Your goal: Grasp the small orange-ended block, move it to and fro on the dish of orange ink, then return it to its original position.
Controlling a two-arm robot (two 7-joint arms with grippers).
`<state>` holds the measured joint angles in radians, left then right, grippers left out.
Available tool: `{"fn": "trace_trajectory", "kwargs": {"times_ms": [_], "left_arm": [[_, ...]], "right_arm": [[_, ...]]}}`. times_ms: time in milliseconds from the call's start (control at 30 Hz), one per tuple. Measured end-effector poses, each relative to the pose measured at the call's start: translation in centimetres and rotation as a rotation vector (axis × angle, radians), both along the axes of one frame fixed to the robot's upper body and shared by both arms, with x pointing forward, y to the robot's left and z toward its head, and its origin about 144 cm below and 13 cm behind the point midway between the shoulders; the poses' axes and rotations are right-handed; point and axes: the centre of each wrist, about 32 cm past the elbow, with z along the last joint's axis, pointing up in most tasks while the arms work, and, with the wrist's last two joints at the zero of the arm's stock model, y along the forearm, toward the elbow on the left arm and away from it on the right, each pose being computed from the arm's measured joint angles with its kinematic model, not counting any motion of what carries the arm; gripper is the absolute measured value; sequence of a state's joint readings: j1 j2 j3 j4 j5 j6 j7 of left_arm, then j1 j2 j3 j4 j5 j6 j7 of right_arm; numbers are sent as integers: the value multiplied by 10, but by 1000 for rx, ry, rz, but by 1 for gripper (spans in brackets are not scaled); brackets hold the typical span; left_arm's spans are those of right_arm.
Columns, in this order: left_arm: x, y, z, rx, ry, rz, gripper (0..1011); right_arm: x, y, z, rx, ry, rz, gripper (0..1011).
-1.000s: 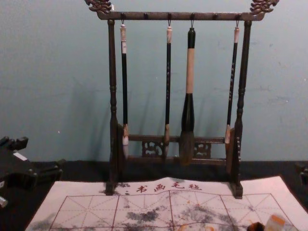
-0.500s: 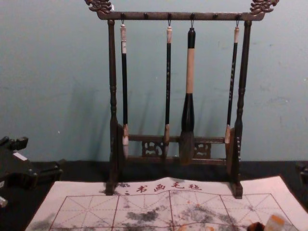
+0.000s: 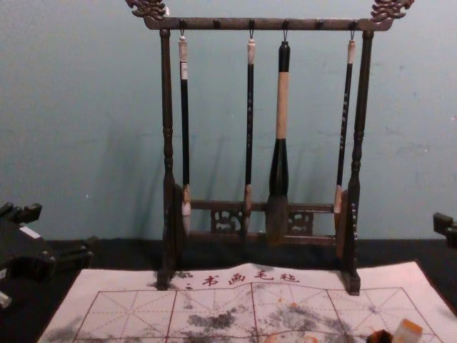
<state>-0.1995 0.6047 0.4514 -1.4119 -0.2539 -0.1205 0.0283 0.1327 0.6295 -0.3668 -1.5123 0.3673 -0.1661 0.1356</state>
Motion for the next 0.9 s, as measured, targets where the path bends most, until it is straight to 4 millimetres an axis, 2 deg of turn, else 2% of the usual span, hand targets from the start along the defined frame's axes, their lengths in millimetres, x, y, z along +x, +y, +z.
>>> {"fn": "trace_trajectory", "kwargs": {"times_ms": [367,900], "left_arm": [[0,0,0,0,0,0,1001],[0,0,0,0,0,0,1001]], "right_arm": [[-26,-5,0,64,44,223,1000],[-33,1,-19,40,192,350,1000]]}}
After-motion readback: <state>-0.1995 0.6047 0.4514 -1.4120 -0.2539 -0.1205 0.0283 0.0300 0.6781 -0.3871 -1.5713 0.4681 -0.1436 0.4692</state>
